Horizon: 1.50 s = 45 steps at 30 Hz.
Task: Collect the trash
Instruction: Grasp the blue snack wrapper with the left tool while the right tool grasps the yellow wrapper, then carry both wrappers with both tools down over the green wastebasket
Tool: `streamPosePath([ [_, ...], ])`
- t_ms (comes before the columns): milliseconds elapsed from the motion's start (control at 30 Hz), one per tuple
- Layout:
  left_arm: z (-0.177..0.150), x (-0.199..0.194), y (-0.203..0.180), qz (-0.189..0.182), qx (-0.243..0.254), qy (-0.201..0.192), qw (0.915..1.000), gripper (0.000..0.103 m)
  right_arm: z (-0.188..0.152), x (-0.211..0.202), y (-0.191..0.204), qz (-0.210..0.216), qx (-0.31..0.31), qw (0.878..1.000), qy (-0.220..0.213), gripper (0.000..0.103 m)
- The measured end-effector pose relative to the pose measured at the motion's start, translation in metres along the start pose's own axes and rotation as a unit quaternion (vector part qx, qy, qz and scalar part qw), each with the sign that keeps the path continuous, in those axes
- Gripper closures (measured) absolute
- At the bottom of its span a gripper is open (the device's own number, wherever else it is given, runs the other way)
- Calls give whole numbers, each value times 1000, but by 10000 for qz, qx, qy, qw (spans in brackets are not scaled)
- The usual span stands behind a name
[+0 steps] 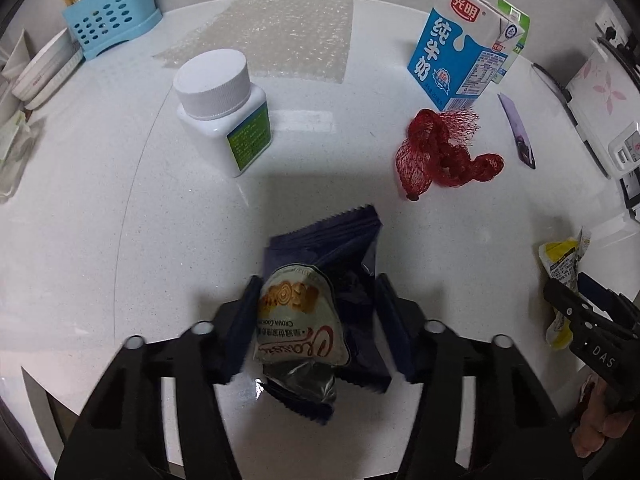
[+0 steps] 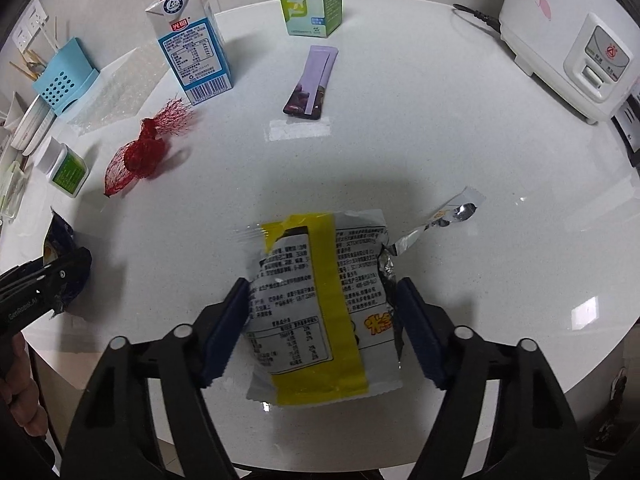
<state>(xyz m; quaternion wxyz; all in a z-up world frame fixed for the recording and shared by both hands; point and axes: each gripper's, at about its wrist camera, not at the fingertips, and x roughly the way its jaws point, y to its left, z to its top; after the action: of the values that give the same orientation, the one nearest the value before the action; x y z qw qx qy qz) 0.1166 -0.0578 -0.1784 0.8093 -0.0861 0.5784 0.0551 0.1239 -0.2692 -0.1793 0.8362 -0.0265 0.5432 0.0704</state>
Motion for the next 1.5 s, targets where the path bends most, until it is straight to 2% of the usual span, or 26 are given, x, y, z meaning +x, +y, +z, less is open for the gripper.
streamPosePath([
  [33,1,0,0,-57,0,17,10000,66,1,0,0,14,-5,10000,14,38],
  [133,1,-2,-3,-39,28,9,10000,78,0,-1,2,-7,-68,10000,36,44],
  [200,0,-4,-3,-65,28,-3,10000,81,-1,-1,3,-124,-135,9998,15,52],
  [300,-2,-7,-3,-100,26,-45,9999,84,-3,-3,3,-215,-190,9996,5,60],
  [500,-7,-20,-1,-159,92,-195,9996,84,-2,-7,-4,-125,-89,9999,-14,67],
  [1167,-35,-62,19,-298,161,-524,9981,85,-12,-50,8,121,9,9987,-486,68],
  [1500,-60,-89,33,-377,196,-673,9968,85,-34,-76,29,277,11,9973,-679,69],
])
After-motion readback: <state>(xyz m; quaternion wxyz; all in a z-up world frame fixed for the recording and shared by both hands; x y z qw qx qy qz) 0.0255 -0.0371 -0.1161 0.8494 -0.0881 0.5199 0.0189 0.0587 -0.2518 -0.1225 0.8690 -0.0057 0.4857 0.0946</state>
